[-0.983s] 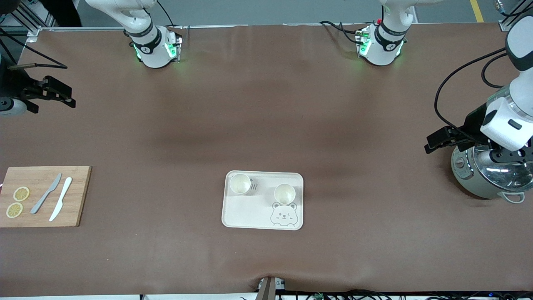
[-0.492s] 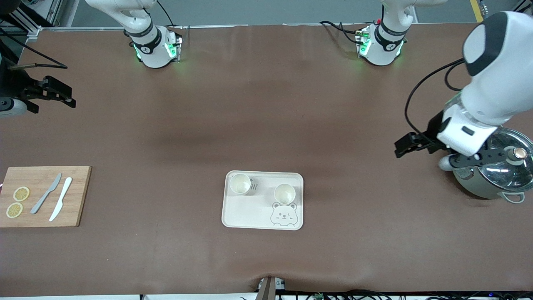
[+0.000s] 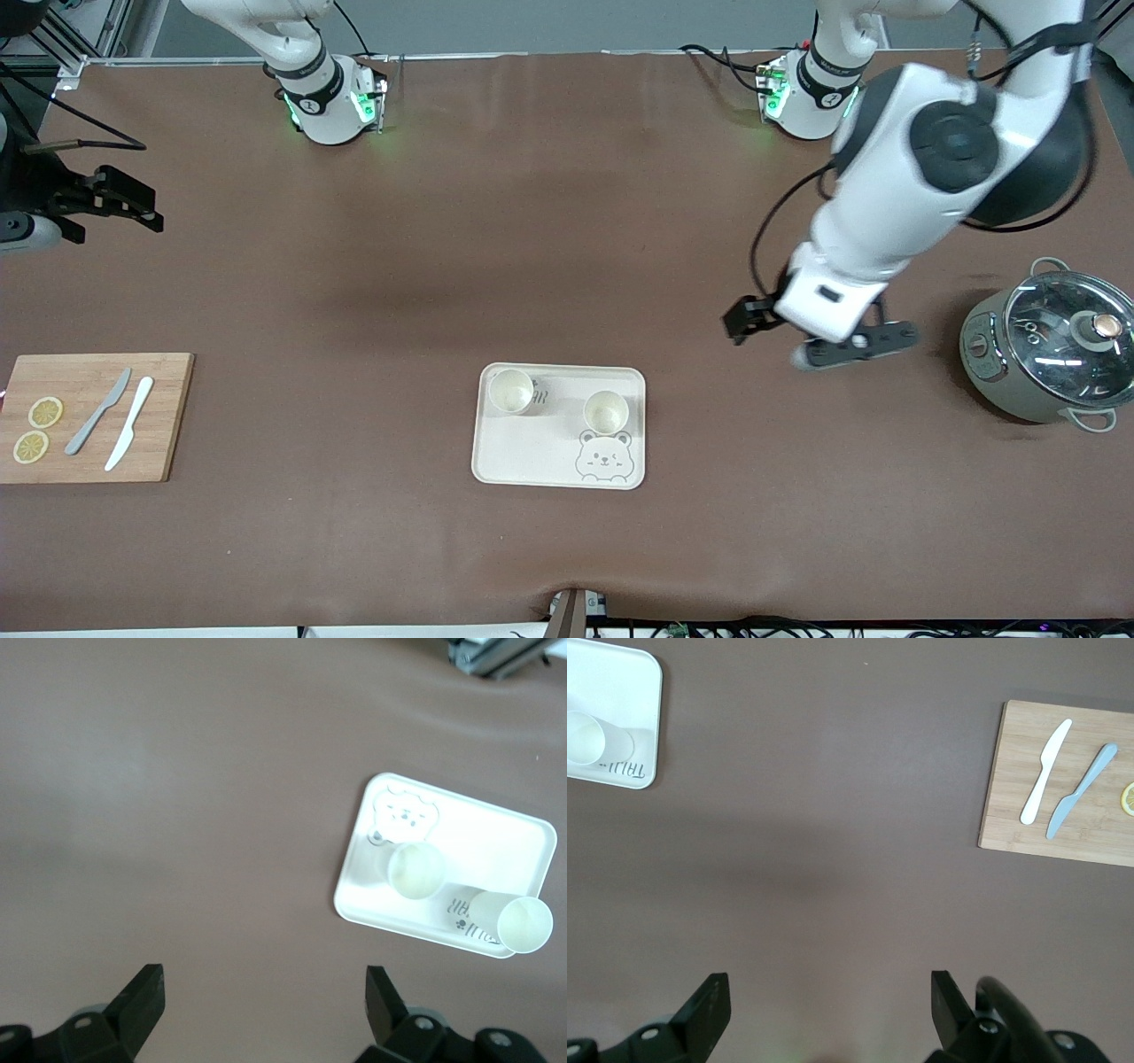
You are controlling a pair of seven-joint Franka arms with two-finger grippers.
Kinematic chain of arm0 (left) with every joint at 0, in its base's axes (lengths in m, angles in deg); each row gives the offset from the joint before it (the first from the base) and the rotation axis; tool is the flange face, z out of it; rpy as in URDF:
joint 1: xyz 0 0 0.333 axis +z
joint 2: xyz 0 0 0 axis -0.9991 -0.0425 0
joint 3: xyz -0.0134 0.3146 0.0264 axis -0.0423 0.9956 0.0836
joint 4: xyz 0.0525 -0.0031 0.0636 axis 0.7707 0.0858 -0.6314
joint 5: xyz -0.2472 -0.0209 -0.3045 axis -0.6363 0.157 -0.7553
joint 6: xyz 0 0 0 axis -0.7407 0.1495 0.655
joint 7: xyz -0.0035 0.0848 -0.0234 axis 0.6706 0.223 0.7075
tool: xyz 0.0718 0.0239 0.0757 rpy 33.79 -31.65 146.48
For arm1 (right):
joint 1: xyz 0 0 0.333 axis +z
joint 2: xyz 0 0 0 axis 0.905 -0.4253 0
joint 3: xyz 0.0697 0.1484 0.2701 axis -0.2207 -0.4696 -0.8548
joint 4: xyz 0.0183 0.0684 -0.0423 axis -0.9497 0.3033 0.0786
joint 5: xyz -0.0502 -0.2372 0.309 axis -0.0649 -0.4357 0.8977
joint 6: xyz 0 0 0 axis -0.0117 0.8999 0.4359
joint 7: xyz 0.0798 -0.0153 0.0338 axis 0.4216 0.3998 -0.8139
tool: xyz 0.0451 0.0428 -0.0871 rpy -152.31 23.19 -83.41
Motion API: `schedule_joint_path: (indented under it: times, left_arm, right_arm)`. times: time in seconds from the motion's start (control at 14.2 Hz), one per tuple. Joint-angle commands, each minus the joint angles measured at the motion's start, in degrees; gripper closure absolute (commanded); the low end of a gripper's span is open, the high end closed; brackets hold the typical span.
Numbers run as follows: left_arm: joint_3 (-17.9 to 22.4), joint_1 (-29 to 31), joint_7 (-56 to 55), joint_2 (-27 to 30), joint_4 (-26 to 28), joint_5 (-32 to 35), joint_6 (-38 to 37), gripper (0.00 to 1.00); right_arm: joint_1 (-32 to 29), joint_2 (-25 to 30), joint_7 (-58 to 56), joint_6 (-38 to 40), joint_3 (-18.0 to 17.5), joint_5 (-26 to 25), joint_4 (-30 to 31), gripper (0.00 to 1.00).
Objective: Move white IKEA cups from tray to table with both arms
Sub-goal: 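Reach the left gripper toward the white cup on the tray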
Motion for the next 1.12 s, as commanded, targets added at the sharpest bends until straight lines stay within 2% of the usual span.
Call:
schedule_joint_path:
  times: [0.0,0.49,0.91,1.05]
  left_arm:
    - [0.55,-2.67,-3.57,-4.05,-2.92,1.38,2.92,0.00]
    - [0.73,-4.78,-3.67,-13.28,-2.92,2.69,14.96,0.00]
    - [0.91,-5.05,-3.76,-15.92,-2.92,5.06,17.52,0.00]
    - [0.90,-5.13,-3.93,-16.89,-2.84,7.43,19.10,0.00]
  right_arm:
    - [-1.57,-0.95,-1.16,0.10,-0.79,0.06,-0.87,0.00]
    - [-1.83,-4.03,-1.07,-0.08,-0.79,-0.30,-1.57,0.00]
    - [-1.30,-6.14,-0.63,-0.34,-0.70,-0.65,-1.22,0.00]
    - [-0.95,-7.36,3.12,-0.60,-0.79,0.22,-1.39,0.00]
